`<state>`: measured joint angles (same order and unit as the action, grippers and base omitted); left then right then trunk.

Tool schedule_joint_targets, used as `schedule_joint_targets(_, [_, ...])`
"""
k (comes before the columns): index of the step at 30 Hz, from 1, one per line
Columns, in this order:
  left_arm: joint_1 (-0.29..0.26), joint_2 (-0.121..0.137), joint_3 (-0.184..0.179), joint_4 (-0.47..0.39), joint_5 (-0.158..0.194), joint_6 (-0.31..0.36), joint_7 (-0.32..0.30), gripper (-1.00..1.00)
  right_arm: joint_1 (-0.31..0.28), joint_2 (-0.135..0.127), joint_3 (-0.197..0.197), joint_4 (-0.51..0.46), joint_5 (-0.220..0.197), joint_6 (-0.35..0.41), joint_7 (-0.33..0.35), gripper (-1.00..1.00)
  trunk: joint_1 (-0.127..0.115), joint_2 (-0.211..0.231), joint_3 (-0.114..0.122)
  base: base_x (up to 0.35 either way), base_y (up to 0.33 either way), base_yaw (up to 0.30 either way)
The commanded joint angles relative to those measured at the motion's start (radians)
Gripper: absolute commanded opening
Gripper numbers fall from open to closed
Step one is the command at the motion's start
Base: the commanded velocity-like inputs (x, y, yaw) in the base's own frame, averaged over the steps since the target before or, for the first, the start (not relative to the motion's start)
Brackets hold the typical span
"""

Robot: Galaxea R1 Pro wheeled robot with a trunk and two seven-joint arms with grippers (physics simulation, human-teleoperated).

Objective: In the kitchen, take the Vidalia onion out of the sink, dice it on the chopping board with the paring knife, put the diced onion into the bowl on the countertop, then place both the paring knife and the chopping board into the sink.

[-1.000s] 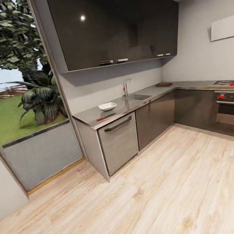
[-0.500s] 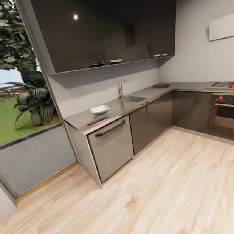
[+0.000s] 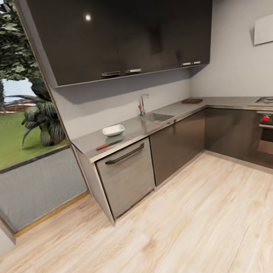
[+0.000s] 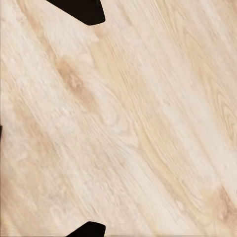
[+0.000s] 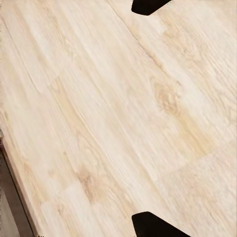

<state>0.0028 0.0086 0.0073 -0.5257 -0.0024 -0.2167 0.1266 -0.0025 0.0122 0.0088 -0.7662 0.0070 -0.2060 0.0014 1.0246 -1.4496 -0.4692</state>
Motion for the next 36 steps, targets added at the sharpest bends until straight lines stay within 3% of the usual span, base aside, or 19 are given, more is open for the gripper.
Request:
schedule_joint_targets(1, [0.000,-0.001,0.000,0.000,0.000,-0.001,0.002,1.00,0.000,-0.001,0.000,0.000,0.001,-0.003,0.000,1.00,0.000,0.000,-0.001,0.213,-0.272,0.241])
schedule_joint_targets(36, [0.000,-0.004,-0.001,0.007,-0.002,-0.003,0.002,1.00,-0.001,0.000,0.001,0.026,0.001,-0.003,0.000,1.00,0.000,0.000,-0.001,0.167,-0.296,0.259])
